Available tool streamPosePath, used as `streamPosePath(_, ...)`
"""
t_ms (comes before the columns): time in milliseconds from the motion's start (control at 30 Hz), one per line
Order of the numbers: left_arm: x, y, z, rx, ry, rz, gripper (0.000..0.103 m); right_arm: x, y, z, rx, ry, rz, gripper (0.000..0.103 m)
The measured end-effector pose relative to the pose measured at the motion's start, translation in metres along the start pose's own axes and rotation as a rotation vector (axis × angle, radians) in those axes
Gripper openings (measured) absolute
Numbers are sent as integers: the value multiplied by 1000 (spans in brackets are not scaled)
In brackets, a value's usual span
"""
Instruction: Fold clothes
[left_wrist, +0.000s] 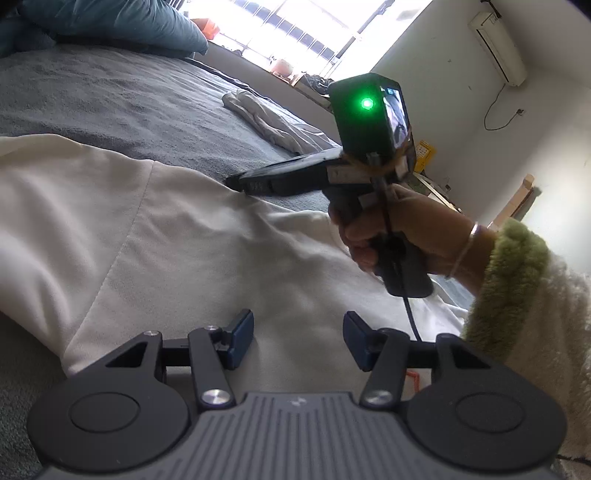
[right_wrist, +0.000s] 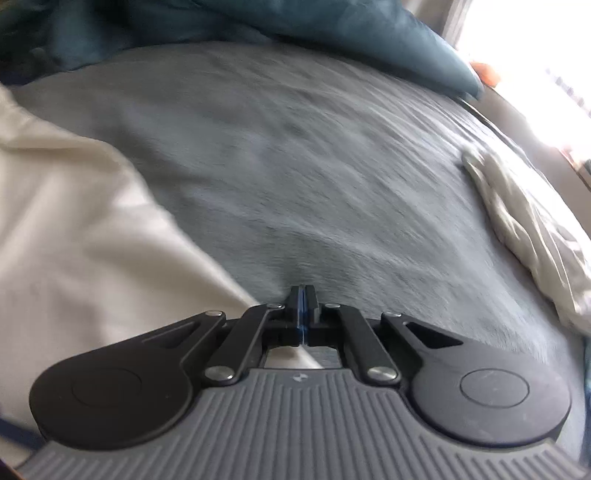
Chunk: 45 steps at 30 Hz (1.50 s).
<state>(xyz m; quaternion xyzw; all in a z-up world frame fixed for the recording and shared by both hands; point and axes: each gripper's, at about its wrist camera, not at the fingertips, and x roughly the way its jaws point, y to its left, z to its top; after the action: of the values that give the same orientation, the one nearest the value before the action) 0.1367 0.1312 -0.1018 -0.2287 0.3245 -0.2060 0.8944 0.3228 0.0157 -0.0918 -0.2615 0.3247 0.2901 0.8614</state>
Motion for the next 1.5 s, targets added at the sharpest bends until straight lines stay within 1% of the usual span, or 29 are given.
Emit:
streamPosePath(33,0,0,0,-1,0,0,55,-3,-7,1,31,-11,-12,0)
streamPosePath(67,0,0,0,-1,0,0,55,-11,-15,2,62,-16,7,1)
streamPosePath(200,0,0,0,1,1,2,56,-47,-50,1,183,-31,119,3)
streamPosePath(267,0,-1,0,3,1,4,56,-62,-54,-6,190,-5,214,3)
streamPosePath(333,0,-1,0,8,0,5,56,-60,-50,-15,153,71,221,3)
streamPosePath(400,1,0,0,9,-1,4,56,-40,-47,-29,83,176,117,0)
streamPosePath(433,1,0,0,8,-1,2,56,-33,-55,-35,106,187,93,0)
streamPosePath(467,1,1,0,7,-1,0,56,-28,-66,-40,146,186,80,0)
streamPosePath(500,0,1,0,5,0,-2,56,-29,-78,-41,216,165,83,0)
streamPosePath(533,0,2,0,3,0,-4,56,-33,-85,-40,227,146,4,0)
streamPosePath(567,0,2,0,3,0,-4,56,-38,-90,-39,219,130,-100,4)
streamPosePath(600,0,2,0,2,0,-5,56,-42,-98,-41,227,132,-160,5)
streamPosePath(633,0,2,0,3,0,-4,56,-52,-110,-44,270,130,-173,4)
streamPosePath(700,0,1,0,7,1,-1,57,-74,-136,-52,372,120,-178,4)
streamPosePath(767,1,1,0,10,1,0,57,-99,-154,-67,427,118,-211,4)
streamPosePath(833,1,0,0,13,1,1,58,-123,-176,-89,530,150,-204,5)
streamPosePath(867,1,-1,0,16,0,3,58,-133,-183,-103,581,170,-188,5)
streamPosePath(933,2,-3,-1,23,0,7,59,-145,-190,-131,621,218,-170,5)
streamPosePath(1033,2,-5,-2,34,-1,12,60,-146,-193,-163,638,277,-168,5)
streamPosePath(1100,2,-5,-2,40,-2,14,60,-139,-195,-179,688,281,-112,6)
streamPosePath(1133,2,-5,-2,38,-2,12,60,-130,-196,-185,697,285,-106,5)
streamPosePath(1167,2,-4,-3,36,-3,9,60,-121,-197,-190,701,289,-106,3)
streamPosePath(1200,2,-4,-2,33,-3,6,60,-116,-196,-192,695,281,-121,3)
streamPosePath(1267,2,-4,-2,29,-2,2,60,-113,-202,-191,729,224,-172,3)
streamPosePath(1333,3,-3,-1,29,-2,2,60,-113,-211,-187,753,202,-307,6)
streamPosePath(1367,3,-3,-1,30,-2,3,61,-116,-216,-187,788,186,-308,7)
streamPosePath(1400,3,-4,-1,30,-2,3,61,-119,-221,-186,830,167,-292,7)
streamPosePath(1467,3,-3,-1,31,-1,3,61,-123,-223,-183,912,136,-186,8)
streamPosePath(1500,3,-4,-1,33,-1,3,61,-124,-221,-178,907,128,-154,14)
